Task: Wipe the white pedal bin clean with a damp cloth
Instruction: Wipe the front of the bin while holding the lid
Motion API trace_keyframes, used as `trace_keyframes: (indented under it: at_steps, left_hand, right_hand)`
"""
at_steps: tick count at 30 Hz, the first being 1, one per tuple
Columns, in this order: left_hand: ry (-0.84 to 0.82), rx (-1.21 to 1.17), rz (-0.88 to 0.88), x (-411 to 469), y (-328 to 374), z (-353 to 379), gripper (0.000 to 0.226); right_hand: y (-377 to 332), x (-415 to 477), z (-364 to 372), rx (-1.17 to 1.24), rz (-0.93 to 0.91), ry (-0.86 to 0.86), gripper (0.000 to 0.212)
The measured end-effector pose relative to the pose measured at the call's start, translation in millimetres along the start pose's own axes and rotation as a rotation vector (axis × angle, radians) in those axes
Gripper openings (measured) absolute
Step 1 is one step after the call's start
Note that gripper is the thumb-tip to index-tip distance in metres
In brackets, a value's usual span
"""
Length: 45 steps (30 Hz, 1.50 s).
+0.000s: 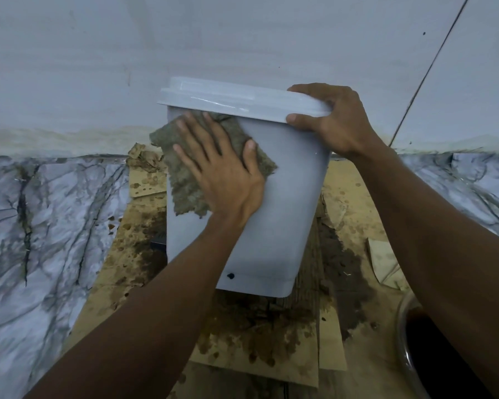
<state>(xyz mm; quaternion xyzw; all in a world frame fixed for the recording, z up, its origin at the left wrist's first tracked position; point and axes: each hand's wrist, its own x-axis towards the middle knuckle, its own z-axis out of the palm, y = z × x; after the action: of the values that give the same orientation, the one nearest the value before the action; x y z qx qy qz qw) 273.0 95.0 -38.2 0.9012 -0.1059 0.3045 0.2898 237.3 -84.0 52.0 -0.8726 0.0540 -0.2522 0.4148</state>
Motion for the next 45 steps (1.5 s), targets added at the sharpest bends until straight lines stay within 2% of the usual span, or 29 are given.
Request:
trace_keyframes:
  at_steps: [3, 8, 17, 23, 25, 27, 32, 35, 37, 38, 40, 45]
  left_hand:
    - [-0.057, 0.008, 0.164, -19, 19, 6, 0.075]
    - [-0.162, 0.05, 0.568, -44, 24, 10, 0.068]
    - [-0.379, 0.172, 1.067, -129, -30, 22, 0.067]
    - [-0.489, 0.182, 1.242, -162, -84, 13, 0.075]
    - [-0.468, 0.172, 1.237, -155, -97, 7, 0.074]
    - [-0.406, 0.158, 1.124, -137, -102, 3, 0.068]
    - [-0.202, 0.137, 0.66, -57, -92, -9, 0.068]
    - [-0.052, 0.061, 0.301, -21, -67, -16, 0.069]
    - [-0.012, 0.012, 0.156, -11, -47, -18, 0.068]
    - [-0.014, 0.013, 0.145, -10, -38, -17, 0.068]
    - [-0.058, 0.045, 0.238, -16, -24, -11, 0.07]
    - [-0.236, 0.065, 0.674, -70, -17, 3, 0.07]
  right_hand:
    - [1, 0, -1, 0.006, -0.004, 0.005, 0.055]
    - [3, -1, -1, 0.009, -0.016, 0.011, 0.052]
    - [2, -6, -3, 0.014, -0.008, -0.004, 0.053]
    - [2, -10, -7, 0.028, -0.018, -0.007, 0.051]
    - [1, -10, -6, 0.016, -0.034, -0.002, 0.051]
    - [1, -11, -6, -0.004, -0.052, -0.001, 0.052]
    - [0, -13, -6, -0.026, -0.072, 0.008, 0.052]
    - [-2, -12, -4, -0.036, -0.081, 0.013, 0.053]
    - [-1, -13, -4, -0.046, -0.084, 0.019, 0.052]
    - [-1, -13, -4, -0.046, -0.083, 0.022, 0.053]
    - [0, -12, -3, -0.044, -0.081, 0.027, 0.053]
    - [0, -12, -3, -0.016, -0.06, 0.03, 0.052]
